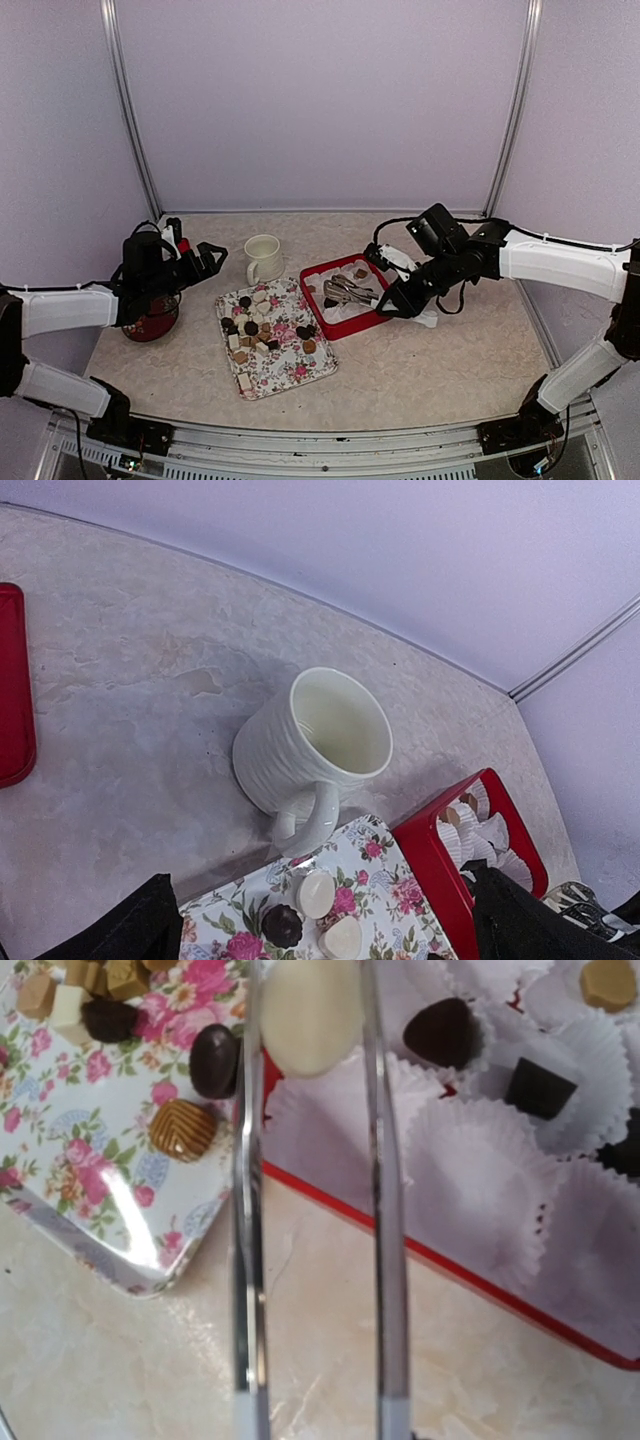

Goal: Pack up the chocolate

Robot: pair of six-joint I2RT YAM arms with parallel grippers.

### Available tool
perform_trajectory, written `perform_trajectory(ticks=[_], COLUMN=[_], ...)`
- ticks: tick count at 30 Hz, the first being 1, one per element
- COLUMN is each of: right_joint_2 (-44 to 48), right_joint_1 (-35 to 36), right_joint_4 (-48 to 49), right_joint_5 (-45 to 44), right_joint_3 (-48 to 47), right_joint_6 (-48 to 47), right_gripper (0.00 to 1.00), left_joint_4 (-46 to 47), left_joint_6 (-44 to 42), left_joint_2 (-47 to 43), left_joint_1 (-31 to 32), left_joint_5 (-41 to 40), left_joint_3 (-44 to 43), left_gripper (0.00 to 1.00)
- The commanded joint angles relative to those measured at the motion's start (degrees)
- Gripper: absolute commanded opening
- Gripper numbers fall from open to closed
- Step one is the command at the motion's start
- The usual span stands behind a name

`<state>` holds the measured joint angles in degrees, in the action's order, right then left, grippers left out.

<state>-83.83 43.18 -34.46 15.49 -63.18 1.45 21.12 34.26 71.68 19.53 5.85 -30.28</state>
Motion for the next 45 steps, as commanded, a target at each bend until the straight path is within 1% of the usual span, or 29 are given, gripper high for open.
perform_trajectory(ticks=[1, 6, 10, 24, 38, 45], right_joint_2=[1.82, 1.61, -0.29, -2.52, -2.12, -3.63], right_joint_1=[-1.41, -2.09, -2.49, -3.0, -3.01, -3.01], right_joint_4=[0.44, 0.91, 0.27, 0.67, 0.88, 0.45], right_joint_5=[1.13, 1.95, 2.46, 4.39, 6.45, 5.59], right_joint_3=[0.05, 0.03, -2.22, -3.48, -0.9, -0.91], right_joint_6=[-0.96, -1.56, -2.15, -3.36, -2.7, -2.11], right_gripper=[0.29, 0.29, 0.29, 0.29, 0.3, 0.3], left_joint_4=[0.05, -1.86, -2.07, -2.43, -2.87, -2.42], left_joint_6=[-0.62, -1.42, -1.97, -2.14, -1.92, -1.81], left_joint_2=[-0.66, 0.05, -1.19, -1.31, -1.99, -0.86], left_joint_1=[0.07, 0.14, 0.16, 0.25, 0.58, 0.77], left_joint_5=[-0.16, -0.12, -0.11, -0.23, -0.48, -0.46], left_joint_3=[-1.69, -3.35, -2.92, -3.03, -3.14, -3.37], left_gripper=[0.99, 0.99, 0.99, 0.99, 0.99, 0.99])
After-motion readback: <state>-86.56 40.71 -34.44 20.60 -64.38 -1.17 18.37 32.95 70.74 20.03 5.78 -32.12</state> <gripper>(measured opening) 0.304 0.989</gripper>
